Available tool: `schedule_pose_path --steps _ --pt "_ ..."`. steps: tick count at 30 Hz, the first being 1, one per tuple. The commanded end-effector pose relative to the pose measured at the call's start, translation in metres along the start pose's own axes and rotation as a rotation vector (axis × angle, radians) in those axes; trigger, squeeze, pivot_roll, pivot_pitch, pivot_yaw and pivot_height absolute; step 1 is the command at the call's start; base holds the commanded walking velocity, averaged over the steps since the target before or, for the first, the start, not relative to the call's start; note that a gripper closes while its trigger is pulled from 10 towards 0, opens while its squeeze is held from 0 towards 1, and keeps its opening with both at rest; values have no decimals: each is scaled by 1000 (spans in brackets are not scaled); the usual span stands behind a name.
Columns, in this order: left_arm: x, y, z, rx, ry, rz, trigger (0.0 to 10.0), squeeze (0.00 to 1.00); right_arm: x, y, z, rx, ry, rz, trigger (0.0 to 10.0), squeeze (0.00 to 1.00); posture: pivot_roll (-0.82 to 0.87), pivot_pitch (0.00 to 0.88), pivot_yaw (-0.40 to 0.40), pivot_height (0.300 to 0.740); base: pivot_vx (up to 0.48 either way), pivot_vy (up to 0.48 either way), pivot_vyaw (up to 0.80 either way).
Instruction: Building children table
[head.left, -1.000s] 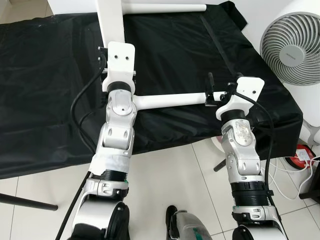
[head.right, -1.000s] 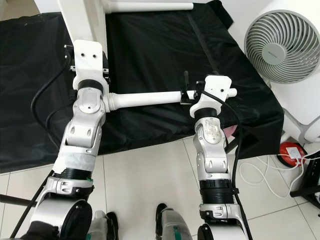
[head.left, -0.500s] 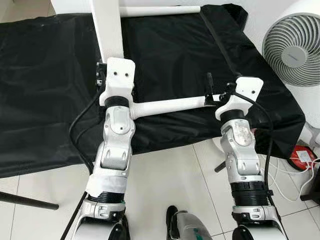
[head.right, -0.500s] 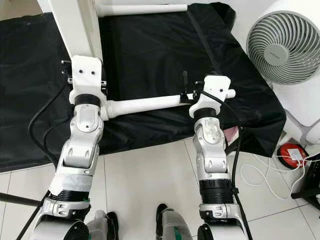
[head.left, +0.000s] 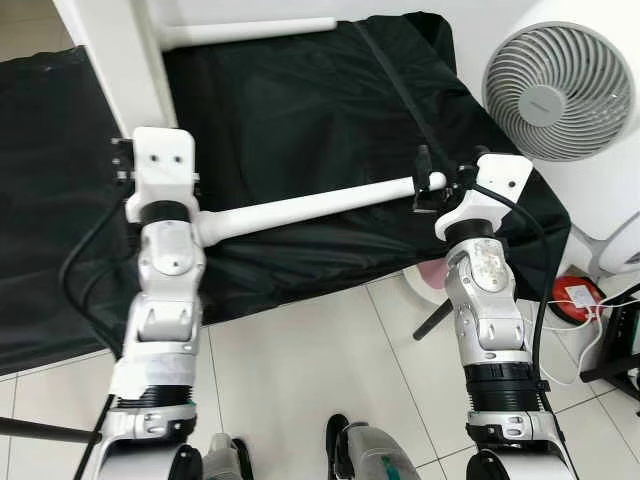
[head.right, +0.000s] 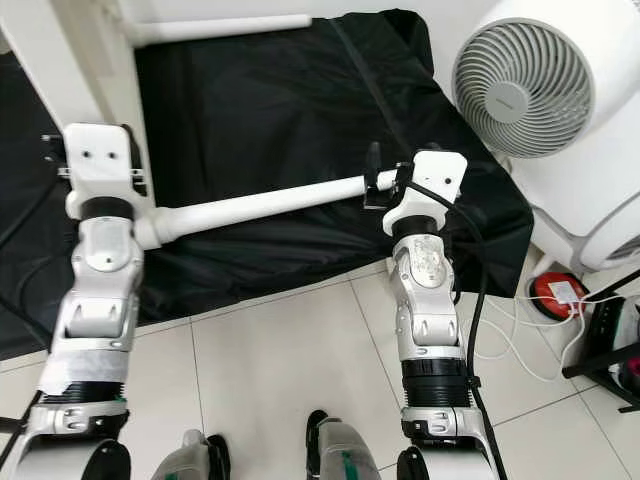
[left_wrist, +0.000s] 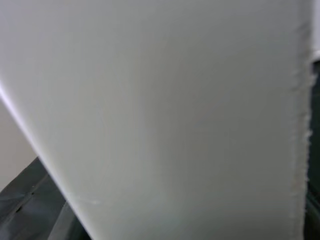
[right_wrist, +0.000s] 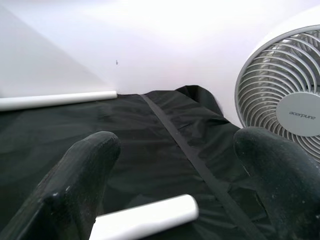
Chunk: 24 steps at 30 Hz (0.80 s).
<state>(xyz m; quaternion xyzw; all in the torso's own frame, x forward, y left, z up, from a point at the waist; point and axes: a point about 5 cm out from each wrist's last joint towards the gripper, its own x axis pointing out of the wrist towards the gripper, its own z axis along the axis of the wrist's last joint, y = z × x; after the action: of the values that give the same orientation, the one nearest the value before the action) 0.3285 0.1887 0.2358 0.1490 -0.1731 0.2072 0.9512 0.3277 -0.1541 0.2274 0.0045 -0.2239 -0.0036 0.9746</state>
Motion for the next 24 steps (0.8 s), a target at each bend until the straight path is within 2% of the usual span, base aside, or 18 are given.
schedule_pose_path --steps 1,4,8,11,12,15,24 --pt "7 38 -15 163 31 145 0 0 0 -2 -2 4 8 -11 10000 1000 -83 181 21 740 0 0 0" --pt "10 46 -15 171 26 152 0 0 0 -4 -2 1 5 -16 10000 1000 -83 181 21 740 0 0 0" --pt "11 61 -13 192 -38 107 0 0 0 -6 -2 -5 6 -21 10000 1000 -80 189 19 740 0 0 0" --pt "10 63 -13 193 -41 107 0 0 0 -6 -2 -5 6 -20 10000 1000 -80 189 19 740 0 0 0" --pt "9 66 -14 183 -47 77 0 0 0 -7 -1 -5 5 -21 10000 1000 -78 193 18 740 0 0 0" --pt "6 87 -17 202 -51 74 0 0 1 -7 -1 -8 2 -19 10000 1000 -75 196 19 740 0 0 0" --pt "-6 106 -22 199 -62 82 0 0 4 -6 0 -11 0 -7 10000 1000 -68 201 7 740 0 0 0"
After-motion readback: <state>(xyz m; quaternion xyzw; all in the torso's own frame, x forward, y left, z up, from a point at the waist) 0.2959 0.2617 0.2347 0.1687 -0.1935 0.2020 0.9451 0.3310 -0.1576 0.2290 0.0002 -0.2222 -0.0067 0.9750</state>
